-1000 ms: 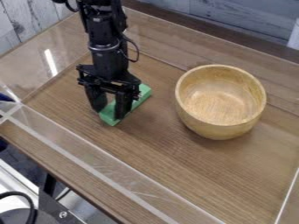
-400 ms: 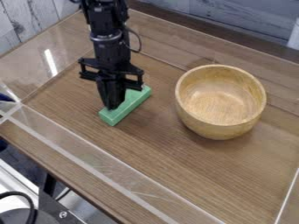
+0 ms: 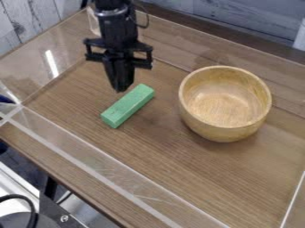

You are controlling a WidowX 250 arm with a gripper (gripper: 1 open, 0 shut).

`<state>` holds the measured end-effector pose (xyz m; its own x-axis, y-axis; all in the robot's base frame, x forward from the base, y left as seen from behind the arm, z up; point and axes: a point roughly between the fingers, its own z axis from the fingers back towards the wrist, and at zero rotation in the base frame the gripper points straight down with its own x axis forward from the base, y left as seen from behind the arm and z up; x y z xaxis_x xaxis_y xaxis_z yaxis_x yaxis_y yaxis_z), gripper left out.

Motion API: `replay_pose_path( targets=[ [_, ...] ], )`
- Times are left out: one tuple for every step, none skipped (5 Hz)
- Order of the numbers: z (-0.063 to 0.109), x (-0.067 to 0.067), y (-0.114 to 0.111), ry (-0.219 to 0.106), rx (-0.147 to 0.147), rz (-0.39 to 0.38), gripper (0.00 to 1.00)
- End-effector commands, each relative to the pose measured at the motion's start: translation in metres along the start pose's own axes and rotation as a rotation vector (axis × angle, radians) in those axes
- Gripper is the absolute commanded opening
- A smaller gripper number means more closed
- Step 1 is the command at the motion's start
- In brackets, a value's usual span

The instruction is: Put the green block in the brown bowl

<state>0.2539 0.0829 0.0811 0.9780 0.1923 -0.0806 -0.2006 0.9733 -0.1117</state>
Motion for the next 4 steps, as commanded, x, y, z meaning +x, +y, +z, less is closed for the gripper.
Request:
replay_pose_path(
  targets=[
    [0.016,0.01,-0.001,-0.077,0.015,-0.005,0.0],
    [0.008,0.013,0.003,-0.066,0.024,-0.004,1.0],
    [0.0,0.015,0.006,-0.053,0.032,-0.004,1.0],
    [-0.008,0.017,0.008,-0.041,0.039,-0.002,1.0]
  ],
)
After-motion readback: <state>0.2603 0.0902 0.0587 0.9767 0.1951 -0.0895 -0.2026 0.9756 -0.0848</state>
